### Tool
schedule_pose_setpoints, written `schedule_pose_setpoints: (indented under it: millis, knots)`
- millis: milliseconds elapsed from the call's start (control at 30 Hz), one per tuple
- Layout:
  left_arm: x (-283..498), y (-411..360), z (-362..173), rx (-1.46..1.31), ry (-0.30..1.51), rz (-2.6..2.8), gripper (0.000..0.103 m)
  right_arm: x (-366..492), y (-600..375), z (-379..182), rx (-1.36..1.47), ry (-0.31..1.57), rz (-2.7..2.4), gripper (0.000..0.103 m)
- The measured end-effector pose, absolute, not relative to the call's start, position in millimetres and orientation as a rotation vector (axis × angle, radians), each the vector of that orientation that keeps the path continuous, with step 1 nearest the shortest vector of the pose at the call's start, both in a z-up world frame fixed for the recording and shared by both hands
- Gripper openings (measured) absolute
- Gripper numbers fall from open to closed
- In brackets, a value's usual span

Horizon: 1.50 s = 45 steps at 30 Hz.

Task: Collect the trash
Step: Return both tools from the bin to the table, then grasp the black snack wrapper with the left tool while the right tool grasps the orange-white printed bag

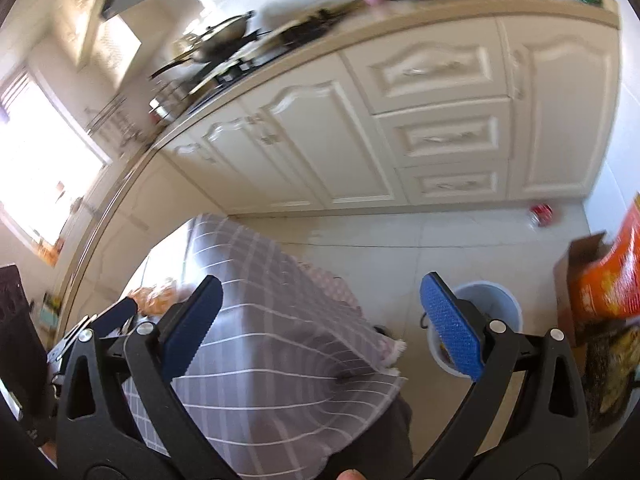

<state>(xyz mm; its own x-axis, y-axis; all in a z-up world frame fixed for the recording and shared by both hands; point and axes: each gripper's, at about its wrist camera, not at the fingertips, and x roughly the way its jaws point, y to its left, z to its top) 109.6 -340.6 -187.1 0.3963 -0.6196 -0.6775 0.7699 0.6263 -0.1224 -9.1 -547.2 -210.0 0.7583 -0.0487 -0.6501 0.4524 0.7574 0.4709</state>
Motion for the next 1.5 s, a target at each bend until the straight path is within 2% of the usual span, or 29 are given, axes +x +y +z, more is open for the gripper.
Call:
schedule_pose_setpoints:
  millis: [400, 900, 1100, 1500]
  knots:
    - [140.6, -225.1, -165.7, 0.117, 0.702, -0.694, 0.093, 46.0, -457.7, -179.6, 0.513, 0.673, -0.124, 0.097]
    - [213.7, -65.3, -208.8, 0.023, 0.758, -0.353, 0.093, 121.0, -332.8, -192.2, 0.295, 0.784, 0.038, 0.097]
    - [259.0, -45.2, -233.9, 0.021, 0.808, -0.302, 0.093, 151.4, -314.4, -208.4, 0.196, 0.829, 0.034, 0.097]
    - [344.2, -74.8, -288.7, 0.037, 0.932, -0.303, 0.090, 229.1, -303.8, -251.1, 0.048, 0.891, 0.038, 0.097]
